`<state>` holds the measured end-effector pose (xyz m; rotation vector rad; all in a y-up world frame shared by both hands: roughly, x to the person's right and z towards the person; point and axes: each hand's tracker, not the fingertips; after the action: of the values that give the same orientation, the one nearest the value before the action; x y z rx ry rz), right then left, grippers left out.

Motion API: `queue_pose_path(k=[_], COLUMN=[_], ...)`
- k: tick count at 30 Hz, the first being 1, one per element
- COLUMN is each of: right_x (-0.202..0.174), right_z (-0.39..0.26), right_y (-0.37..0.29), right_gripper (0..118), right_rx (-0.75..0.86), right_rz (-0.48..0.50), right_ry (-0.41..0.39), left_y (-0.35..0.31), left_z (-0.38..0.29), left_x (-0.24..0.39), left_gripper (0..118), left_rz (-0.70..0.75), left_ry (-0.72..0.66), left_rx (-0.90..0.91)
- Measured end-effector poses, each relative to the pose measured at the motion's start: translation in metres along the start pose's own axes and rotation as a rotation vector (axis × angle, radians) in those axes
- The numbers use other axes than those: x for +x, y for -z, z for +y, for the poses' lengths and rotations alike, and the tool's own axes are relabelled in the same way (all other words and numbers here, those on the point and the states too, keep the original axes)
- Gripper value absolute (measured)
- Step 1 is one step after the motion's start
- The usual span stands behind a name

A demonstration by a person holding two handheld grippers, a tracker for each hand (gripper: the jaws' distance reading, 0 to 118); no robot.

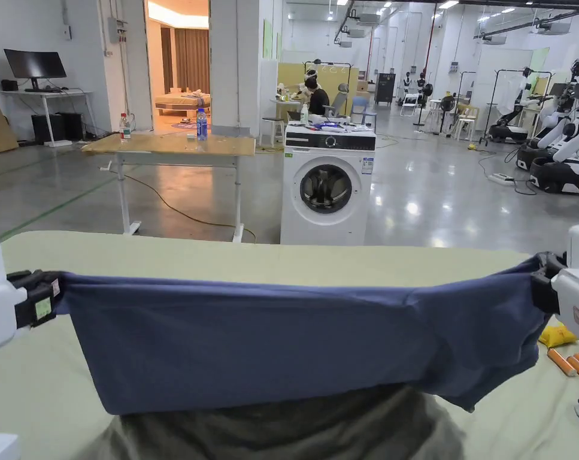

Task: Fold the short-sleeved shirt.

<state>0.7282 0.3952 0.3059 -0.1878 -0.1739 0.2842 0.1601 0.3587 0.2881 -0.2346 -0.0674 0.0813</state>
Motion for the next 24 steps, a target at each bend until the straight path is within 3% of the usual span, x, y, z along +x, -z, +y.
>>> queue_pose_path(k=[15,24], right_x=[-0.032,-0.047], right_z=[-0.198,-0.249], right_y=[-0.014,0.017], right_gripper=[3,3], right_rx=[-0.385,-0.526], right_rz=[0.075,0.138], right_ry=[0.078,0.117], left_y=[-0.008,0.039], left_z=[-0.180,-0.226], left_x=[0.006,0.000], left_gripper=[0,0], left_rz=[0.052,0.059], left_ry=[-0.073,-0.086], left_rx=[-0.377,-0.512])
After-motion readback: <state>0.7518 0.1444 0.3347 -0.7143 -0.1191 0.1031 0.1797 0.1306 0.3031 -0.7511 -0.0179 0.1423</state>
